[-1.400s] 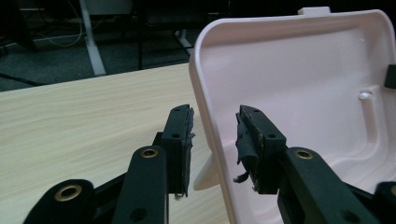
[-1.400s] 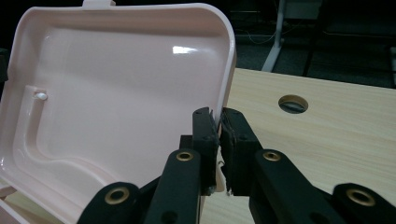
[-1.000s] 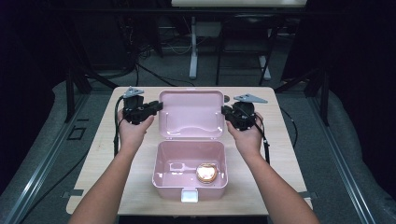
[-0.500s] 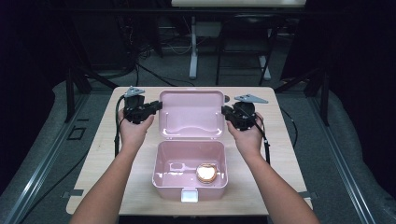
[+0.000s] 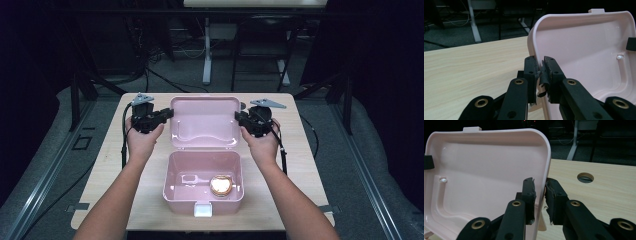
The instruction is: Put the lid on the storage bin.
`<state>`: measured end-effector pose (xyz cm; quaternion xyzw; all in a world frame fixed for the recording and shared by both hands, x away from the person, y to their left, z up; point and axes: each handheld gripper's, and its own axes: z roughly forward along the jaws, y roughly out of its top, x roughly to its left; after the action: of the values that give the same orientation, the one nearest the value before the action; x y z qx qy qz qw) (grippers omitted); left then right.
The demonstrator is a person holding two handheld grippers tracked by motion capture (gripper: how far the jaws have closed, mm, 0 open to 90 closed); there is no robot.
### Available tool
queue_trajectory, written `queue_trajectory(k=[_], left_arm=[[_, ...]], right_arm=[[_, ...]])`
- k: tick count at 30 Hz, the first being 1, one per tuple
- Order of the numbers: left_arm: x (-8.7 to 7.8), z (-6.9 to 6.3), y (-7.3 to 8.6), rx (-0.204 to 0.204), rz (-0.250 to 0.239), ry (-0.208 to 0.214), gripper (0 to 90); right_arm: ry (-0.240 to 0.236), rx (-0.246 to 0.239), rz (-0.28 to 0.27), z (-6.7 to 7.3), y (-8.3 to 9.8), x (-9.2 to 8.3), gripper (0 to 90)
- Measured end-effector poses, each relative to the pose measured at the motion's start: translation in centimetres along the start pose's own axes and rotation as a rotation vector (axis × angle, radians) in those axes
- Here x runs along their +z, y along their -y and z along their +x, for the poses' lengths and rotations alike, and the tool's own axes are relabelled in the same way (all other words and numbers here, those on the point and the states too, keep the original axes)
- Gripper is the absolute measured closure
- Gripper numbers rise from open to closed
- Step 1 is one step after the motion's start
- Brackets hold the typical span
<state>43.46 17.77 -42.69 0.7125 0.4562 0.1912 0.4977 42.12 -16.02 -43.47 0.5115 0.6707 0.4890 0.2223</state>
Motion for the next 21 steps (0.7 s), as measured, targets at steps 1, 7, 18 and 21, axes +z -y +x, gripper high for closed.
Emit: queue_trajectory(k=[1, 7, 18, 21], left_arm=[[0.0, 0.0, 0.0, 0.002, 0.002, 0.002, 80.5], [-0.2, -0.2, -0.1, -0.002, -0.009, -0.002, 81.6], [-0.8, -0.4, -0.4, -0.012, -0.032, 0.01, 82.6], [-1.1, -0.5, -0.5, -0.015, -0.041, 0.011, 82.7]], right_arm=[[0.001, -0.004, -0.001, 0.1, 0.0, 0.0, 77.1], [0.008, -0.012, -0.006, 0.3, -0.1, -0.2, 77.0], [0.015, -0.035, -0.024, 0.6, -0.8, -1.1, 78.7], [0.017, -0.039, -0.033, 0.7, -1.0, -1.3, 78.7]])
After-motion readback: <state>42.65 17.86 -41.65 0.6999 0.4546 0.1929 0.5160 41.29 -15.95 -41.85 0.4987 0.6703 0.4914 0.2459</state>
